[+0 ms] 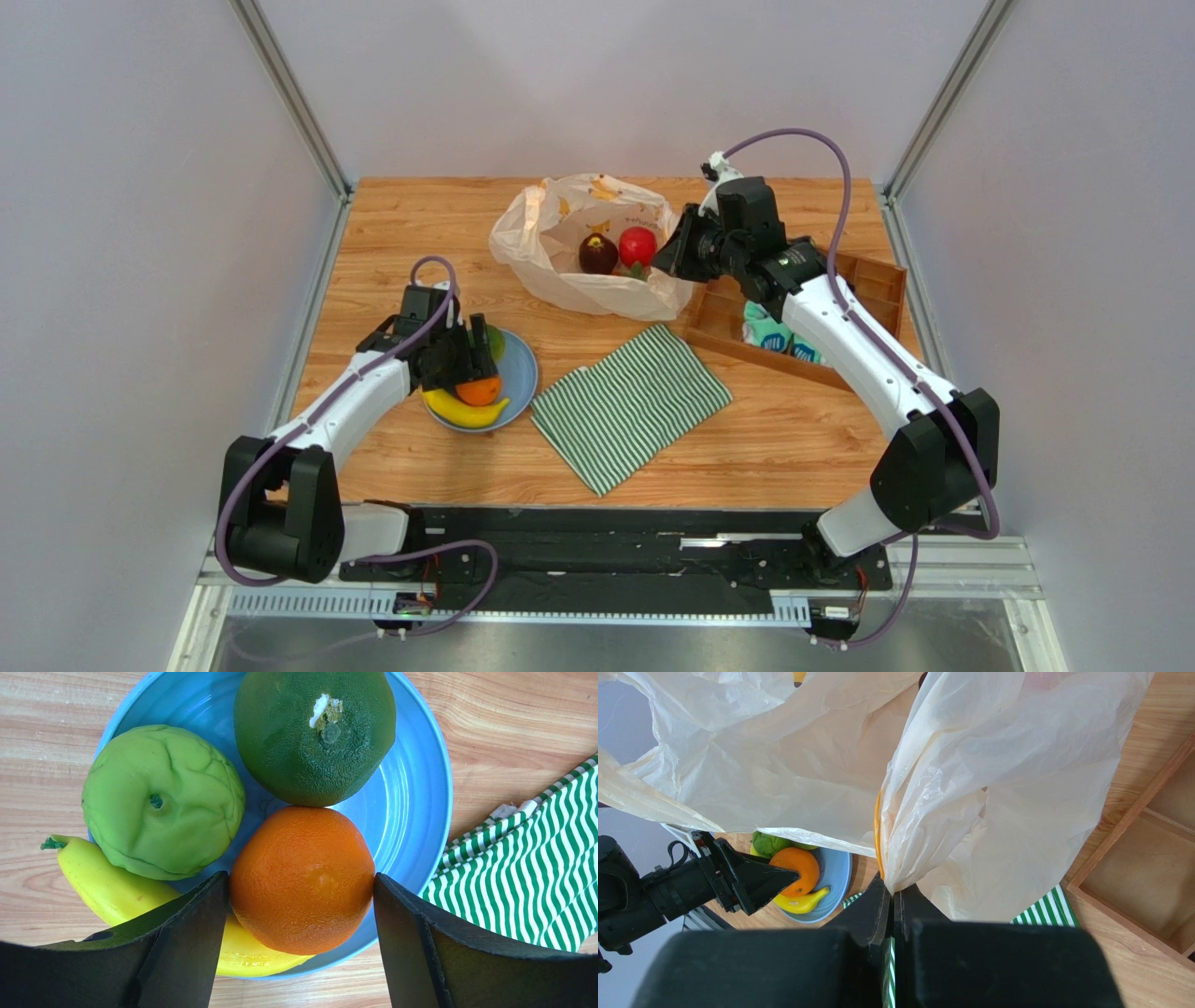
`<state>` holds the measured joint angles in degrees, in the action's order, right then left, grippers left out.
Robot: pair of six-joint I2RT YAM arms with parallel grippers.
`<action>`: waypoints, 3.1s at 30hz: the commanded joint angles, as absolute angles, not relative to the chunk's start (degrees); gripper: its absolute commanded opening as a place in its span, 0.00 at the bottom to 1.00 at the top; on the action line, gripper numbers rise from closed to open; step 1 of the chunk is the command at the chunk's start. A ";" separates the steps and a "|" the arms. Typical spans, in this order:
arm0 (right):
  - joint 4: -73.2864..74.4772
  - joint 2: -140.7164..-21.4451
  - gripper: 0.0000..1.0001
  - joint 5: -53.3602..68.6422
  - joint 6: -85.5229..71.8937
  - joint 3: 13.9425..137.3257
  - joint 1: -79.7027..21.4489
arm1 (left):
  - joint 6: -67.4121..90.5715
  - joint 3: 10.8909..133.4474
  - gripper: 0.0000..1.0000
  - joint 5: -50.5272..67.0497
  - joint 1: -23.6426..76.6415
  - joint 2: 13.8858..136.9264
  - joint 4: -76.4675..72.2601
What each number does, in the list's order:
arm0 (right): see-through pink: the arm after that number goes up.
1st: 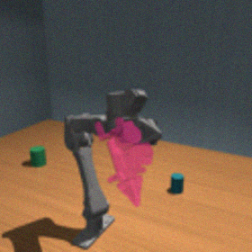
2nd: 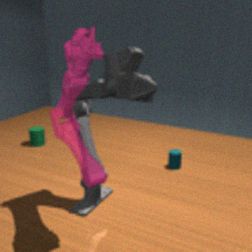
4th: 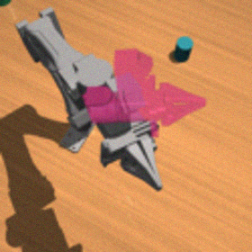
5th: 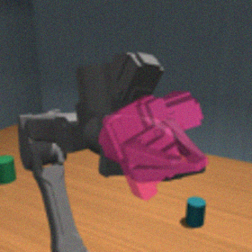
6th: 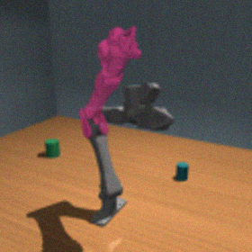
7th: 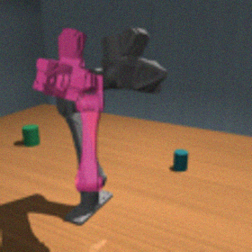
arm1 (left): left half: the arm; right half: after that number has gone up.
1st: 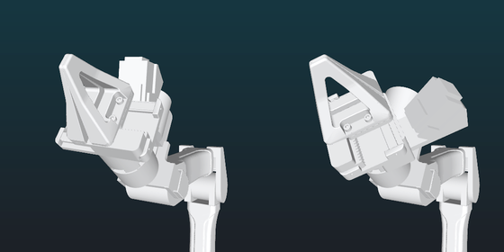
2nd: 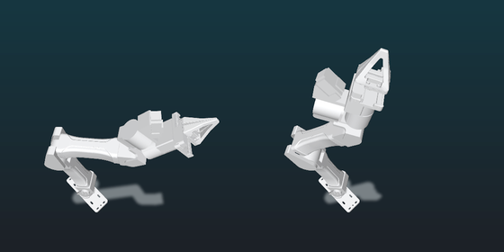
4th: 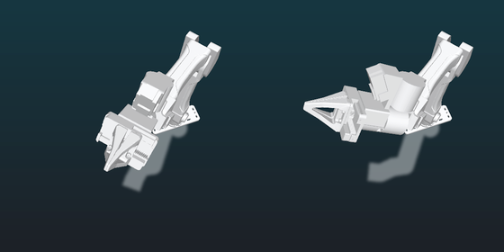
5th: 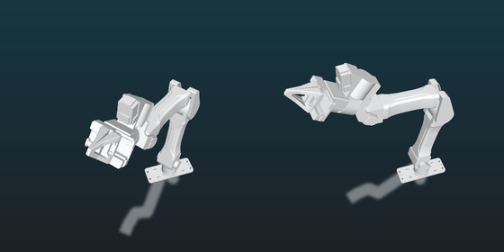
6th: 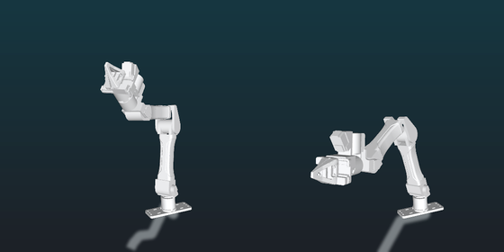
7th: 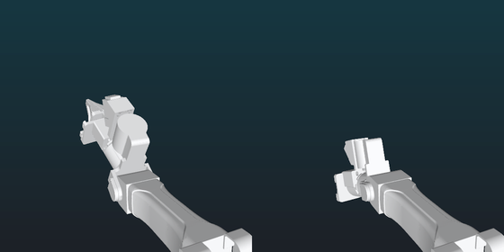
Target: Place the fruits into the plastic bag
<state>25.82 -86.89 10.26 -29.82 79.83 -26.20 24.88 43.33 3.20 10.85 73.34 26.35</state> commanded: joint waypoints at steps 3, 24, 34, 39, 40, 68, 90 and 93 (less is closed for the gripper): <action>23.55 -85.43 0.00 11.08 -30.50 79.63 -26.54 | 25.05 42.98 0.55 4.57 11.51 73.22 25.05; 23.29 -84.90 0.00 10.90 -30.76 78.84 -26.54 | 20.31 47.20 0.50 6.06 11.60 53.88 32.96; 23.03 -84.90 0.00 10.72 -30.94 78.75 -26.54 | 18.81 61.07 0.45 -3.15 25.64 47.55 32.79; 23.47 -84.99 0.00 10.81 -30.67 78.75 -26.63 | 19.16 71.07 0.44 -3.27 36.73 52.90 28.41; 23.47 -84.99 0.00 10.72 -30.67 78.75 -26.63 | 18.90 72.84 0.44 -2.38 37.96 55.96 27.61; 25.49 -81.12 0.00 10.20 -29.44 77.61 -26.72 | 6.50 102.85 0.52 -10.81 33.05 103.53 37.18; 25.22 -81.47 0.00 10.72 -29.71 77.26 -26.72 | 7.03 101.34 0.90 -8.09 32.17 106.00 37.71; 25.22 -81.47 0.00 10.72 -29.71 77.17 -26.72 | 7.12 101.25 0.91 -7.56 32.17 106.00 37.53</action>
<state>26.26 -82.72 10.55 -30.17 77.60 -26.48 7.20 101.03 -8.80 32.32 106.41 38.35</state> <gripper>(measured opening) 0.011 0.904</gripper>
